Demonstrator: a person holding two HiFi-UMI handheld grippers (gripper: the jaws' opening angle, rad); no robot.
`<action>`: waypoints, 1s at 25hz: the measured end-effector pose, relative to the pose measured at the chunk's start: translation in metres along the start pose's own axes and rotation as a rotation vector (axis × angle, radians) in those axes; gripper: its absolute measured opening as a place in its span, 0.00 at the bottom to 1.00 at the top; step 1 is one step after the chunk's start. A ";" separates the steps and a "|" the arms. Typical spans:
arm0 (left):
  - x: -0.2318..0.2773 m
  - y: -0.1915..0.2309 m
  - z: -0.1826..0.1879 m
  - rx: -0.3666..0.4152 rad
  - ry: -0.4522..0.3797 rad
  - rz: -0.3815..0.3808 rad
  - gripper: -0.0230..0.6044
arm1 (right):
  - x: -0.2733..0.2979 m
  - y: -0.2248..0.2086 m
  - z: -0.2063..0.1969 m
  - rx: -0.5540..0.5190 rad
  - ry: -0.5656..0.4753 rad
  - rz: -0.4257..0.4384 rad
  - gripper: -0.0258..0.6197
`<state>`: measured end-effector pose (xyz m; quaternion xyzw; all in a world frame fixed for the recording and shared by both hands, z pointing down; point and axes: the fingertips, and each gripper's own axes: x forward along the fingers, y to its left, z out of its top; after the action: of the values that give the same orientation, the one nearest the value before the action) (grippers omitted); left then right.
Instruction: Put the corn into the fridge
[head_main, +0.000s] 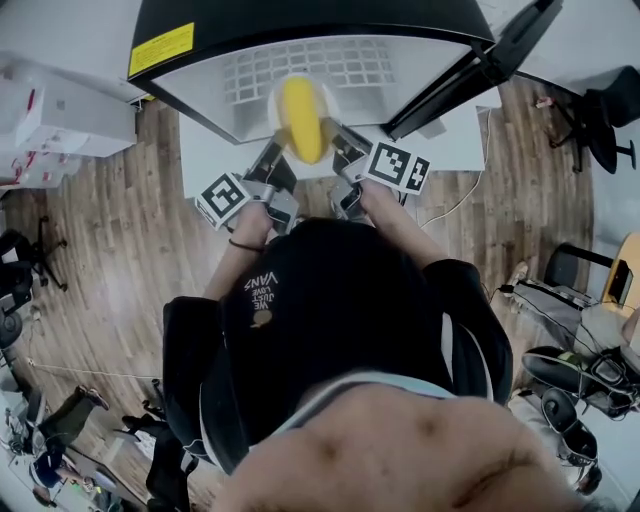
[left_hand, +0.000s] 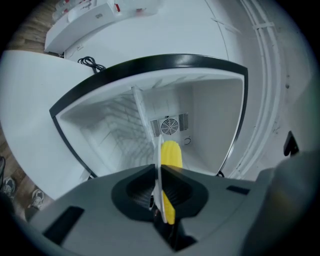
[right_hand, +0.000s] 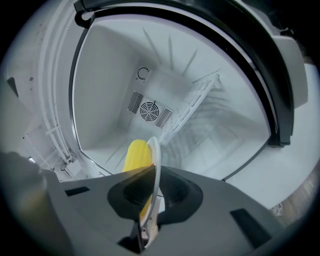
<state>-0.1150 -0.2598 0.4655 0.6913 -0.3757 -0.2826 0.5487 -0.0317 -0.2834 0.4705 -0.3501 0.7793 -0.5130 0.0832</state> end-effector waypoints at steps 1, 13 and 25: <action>0.000 0.000 0.002 0.000 -0.008 0.001 0.09 | 0.003 0.001 0.001 -0.003 0.007 0.003 0.09; 0.019 0.000 -0.003 -0.006 -0.082 0.034 0.09 | 0.002 -0.010 0.024 -0.005 0.056 0.043 0.09; 0.029 0.001 0.006 -0.048 -0.112 0.010 0.09 | 0.016 -0.015 0.031 0.020 0.074 0.047 0.09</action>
<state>-0.1039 -0.2875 0.4661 0.6591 -0.4027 -0.3269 0.5446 -0.0214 -0.3195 0.4731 -0.3116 0.7846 -0.5314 0.0698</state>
